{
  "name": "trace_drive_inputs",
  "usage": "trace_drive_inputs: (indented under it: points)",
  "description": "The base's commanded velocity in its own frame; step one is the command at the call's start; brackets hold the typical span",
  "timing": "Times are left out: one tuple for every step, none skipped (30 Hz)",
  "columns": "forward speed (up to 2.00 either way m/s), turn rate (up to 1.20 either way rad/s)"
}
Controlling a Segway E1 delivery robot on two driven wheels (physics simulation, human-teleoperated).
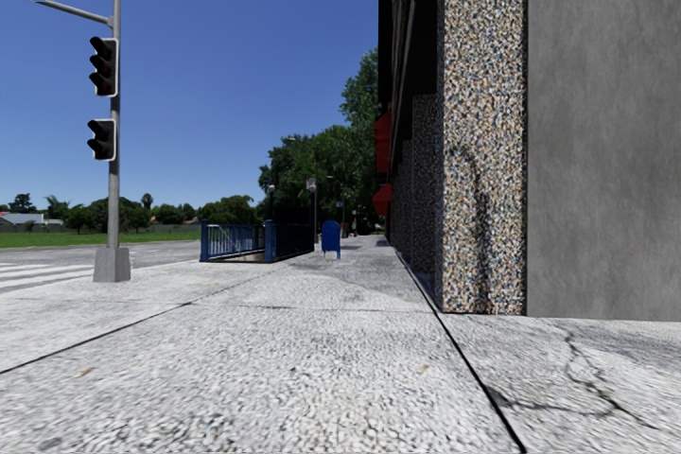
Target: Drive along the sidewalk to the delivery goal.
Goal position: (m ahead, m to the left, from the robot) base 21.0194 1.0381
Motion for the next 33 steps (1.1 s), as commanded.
trace_drive_inputs:
  points:
    - [1.28, 0.0]
    - [1.28, 0.0]
    - [1.29, 0.0]
    - [1.29, 0.0]
    - [1.29, 0.0]
    - [1.29, 0.0]
    - [1.29, 0.0]
    - [1.29, 0.0]
    - [1.29, 0.0]
    - [1.29, 0.0]
    - [1.29, 0.0]
    - [1.29, 0.0]
    - [1.29, 0.0]
    - [1.3, 0.0]
    - [1.3, 0.0]
    - [1.3, 0.0]
    - [1.3, 0.0]
    - [1.3, 0.0]
    - [1.3, 0.0]
    - [1.3, 0.0]
    - [1.3, 0.0]
    - [1.3, 0.0]
    - [1.35, 0.0]
    - [2.0, 0.0]
    - [2.0, 0.0]
    - [2.0, 0.0]
    - [2.0, 0.0]
    - [2.0, 0.0]
    - [2.0, 0.0]
    - [2.0, 0.0]
    - [2.0, -0.03]
    - [2.0, -0.07]
    - [2.0, -0.11]
